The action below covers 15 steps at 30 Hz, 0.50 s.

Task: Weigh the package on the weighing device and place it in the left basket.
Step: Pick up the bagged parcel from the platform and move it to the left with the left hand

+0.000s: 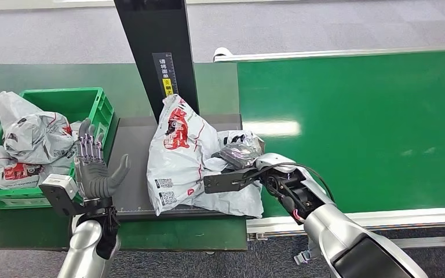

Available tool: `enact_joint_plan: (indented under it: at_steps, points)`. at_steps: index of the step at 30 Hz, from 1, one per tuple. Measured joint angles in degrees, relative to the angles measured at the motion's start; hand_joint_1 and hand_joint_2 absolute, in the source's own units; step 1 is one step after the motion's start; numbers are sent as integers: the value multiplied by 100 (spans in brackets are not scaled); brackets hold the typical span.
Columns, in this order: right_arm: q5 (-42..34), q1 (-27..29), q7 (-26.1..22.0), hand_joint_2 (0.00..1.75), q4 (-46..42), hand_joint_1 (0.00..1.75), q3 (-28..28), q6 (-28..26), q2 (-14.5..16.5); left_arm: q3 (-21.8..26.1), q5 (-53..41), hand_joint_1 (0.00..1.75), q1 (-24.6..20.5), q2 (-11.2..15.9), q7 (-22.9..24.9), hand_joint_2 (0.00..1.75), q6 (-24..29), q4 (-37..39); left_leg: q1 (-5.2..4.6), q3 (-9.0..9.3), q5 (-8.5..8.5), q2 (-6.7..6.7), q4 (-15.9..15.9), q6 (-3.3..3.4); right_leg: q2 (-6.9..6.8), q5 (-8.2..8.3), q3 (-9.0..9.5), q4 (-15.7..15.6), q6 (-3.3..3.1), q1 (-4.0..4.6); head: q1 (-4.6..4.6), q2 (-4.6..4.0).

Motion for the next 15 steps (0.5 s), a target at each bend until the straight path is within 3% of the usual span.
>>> enact_joint_plan:
  at_steps: [3, 8, 15]
  points:
    - [-107, 31, -11, 175, -9, 12, -1, -120, -20, -1, -50, 0, -32, -2, 6, 175, 22, 10, 0, 0, 0, -1, 0, 0, 0, 0, 1, 0, 0, 0, 0, -1]
    - [-119, 57, 110, 175, -7, 7, -42, -776, -6, -40, -132, 0, -60, 0, 8, 175, 93, 12, 0, 0, 0, -1, 0, 0, 0, 0, 1, 0, 0, 0, -1, 0]
    - [-116, 69, 151, 175, -7, 7, -79, -844, 3, -80, -135, 0, -60, 1, 9, 175, 103, 12, 0, -1, 0, -1, 0, 0, 0, 0, 1, 0, 0, 0, -1, 0]
